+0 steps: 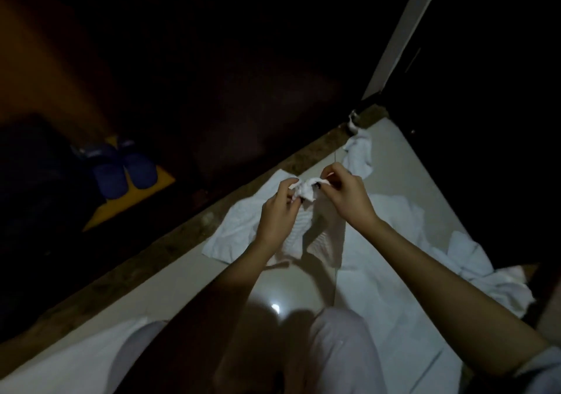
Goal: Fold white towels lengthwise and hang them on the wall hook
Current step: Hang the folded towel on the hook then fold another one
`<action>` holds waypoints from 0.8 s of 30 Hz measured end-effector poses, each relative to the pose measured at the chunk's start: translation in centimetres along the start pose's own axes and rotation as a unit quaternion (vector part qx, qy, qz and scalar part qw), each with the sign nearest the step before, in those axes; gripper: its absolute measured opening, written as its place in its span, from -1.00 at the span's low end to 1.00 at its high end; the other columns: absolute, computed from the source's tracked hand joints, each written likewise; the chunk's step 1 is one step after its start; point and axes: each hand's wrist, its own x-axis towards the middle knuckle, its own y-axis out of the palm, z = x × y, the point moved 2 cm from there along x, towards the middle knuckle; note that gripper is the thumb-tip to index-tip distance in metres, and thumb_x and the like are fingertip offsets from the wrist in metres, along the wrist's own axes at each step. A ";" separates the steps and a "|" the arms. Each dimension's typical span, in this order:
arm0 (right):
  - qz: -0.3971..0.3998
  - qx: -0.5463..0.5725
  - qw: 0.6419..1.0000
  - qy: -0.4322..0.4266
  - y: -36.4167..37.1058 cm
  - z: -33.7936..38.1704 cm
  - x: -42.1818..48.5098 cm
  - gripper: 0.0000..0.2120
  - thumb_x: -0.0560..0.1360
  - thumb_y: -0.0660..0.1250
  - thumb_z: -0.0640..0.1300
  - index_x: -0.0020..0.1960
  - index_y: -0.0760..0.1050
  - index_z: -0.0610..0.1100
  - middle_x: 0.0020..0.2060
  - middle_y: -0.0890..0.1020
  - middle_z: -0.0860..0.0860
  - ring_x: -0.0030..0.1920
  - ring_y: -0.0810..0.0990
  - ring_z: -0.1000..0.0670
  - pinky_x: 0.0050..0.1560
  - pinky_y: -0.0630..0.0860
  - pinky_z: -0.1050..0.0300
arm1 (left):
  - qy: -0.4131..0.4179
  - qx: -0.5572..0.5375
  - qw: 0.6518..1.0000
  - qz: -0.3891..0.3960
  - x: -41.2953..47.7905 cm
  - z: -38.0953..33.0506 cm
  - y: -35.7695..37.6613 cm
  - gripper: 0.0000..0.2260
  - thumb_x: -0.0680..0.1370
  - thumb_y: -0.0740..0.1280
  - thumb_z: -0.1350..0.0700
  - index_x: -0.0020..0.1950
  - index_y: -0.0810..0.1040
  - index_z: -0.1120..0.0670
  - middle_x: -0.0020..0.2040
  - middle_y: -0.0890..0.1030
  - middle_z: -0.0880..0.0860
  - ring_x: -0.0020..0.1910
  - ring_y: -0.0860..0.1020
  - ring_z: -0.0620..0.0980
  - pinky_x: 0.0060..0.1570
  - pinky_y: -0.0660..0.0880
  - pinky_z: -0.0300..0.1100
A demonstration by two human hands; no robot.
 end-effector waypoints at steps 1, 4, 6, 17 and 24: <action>-0.004 0.007 1.000 -0.002 -1.6 2.3 0.5 -0.94 0.55 0.34 -0.25 -0.04 0.45 -0.17 -0.26 0.57 0.04 -0.23 0.54 0.13 -0.20 0.43 0.25 | 0.013 -0.008 1.000 -0.017 0.3 -2.6 -2.0 -0.78 0.59 0.27 0.09 0.23 0.40 -0.03 -0.07 0.60 -0.06 -0.07 0.57 -0.12 -0.16 0.47 -0.24; -0.004 0.020 1.000 -0.014 -6.8 10.1 2.3 -0.83 0.52 0.31 -0.32 -0.09 0.46 -0.05 -0.24 0.57 0.13 -0.18 0.56 0.20 -0.15 0.43 0.35 | 0.051 -0.009 0.996 -0.077 1.2 -11.0 -8.4 -0.93 0.57 0.28 0.19 0.03 0.44 0.09 -0.25 0.49 -0.15 -0.24 0.48 -0.19 -0.26 0.39 -0.28; 0.007 0.023 1.000 -0.020 -10.4 15.6 3.3 -0.80 0.51 0.29 -0.35 -0.08 0.55 -0.07 -0.18 0.63 0.06 -0.13 0.59 0.13 -0.07 0.47 0.30 | 0.080 -0.001 0.994 -0.079 1.6 -17.0 -12.6 -0.93 0.53 0.25 0.31 -0.09 0.45 0.15 -0.27 0.49 -0.08 -0.27 0.46 -0.12 -0.24 0.41 -0.20; -0.012 0.071 0.990 -0.119 -32.4 48.1 8.1 -0.72 0.48 0.38 -0.32 0.16 0.50 -0.13 0.01 0.55 0.14 0.09 0.54 0.13 0.08 0.43 0.35 | 0.102 -0.118 0.983 -0.099 1.8 -50.4 -33.1 -0.89 0.54 0.35 0.15 0.05 0.49 0.04 0.04 0.55 -0.03 0.04 0.52 -0.11 0.03 0.45 -0.26; -0.148 0.107 0.973 -0.138 -42.9 59.8 9.3 -0.80 0.48 0.36 -0.31 0.06 0.59 -0.12 -0.11 0.63 0.10 -0.07 0.59 0.23 -0.06 0.48 0.36 | 0.166 -0.122 0.966 -0.158 1.6 -65.5 -41.3 -0.79 0.50 0.40 0.10 0.03 0.40 0.04 -0.04 0.49 -0.12 -0.02 0.49 -0.14 -0.08 0.41 -0.37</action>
